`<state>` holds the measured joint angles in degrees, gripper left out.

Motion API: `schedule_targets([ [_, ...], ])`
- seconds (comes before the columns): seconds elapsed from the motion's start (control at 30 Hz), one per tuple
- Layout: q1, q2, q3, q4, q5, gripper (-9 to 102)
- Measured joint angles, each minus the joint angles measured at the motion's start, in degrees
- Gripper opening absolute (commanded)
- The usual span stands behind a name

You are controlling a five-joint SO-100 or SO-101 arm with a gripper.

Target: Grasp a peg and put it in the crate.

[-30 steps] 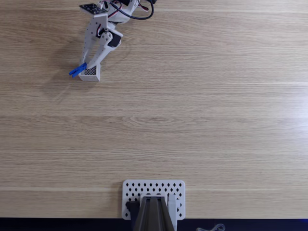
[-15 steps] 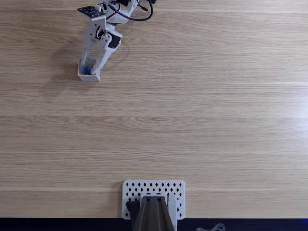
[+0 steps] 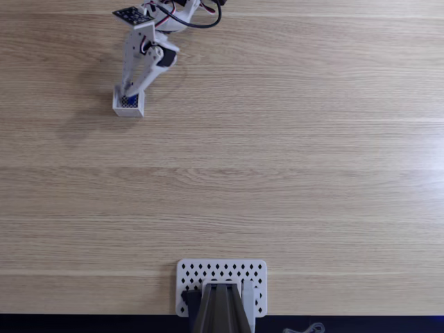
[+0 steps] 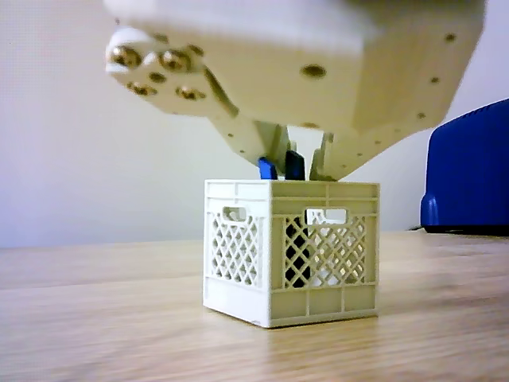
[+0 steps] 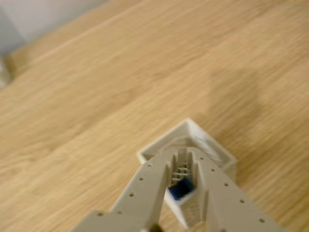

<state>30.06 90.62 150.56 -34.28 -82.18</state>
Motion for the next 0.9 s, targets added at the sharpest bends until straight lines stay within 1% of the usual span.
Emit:
schedule_targets([
  [0.1,-1.93,3.78,2.11,0.00,4.39,-1],
  [0.23,-6.77,10.63,7.47,0.26,13.54,-1],
  [0.4,-12.83,21.53,14.94,4.31,24.17,-1],
  [0.67,-20.21,41.48,24.17,17.93,34.72,-1],
  [0.9,-23.91,56.25,24.52,33.75,43.86,-1],
])
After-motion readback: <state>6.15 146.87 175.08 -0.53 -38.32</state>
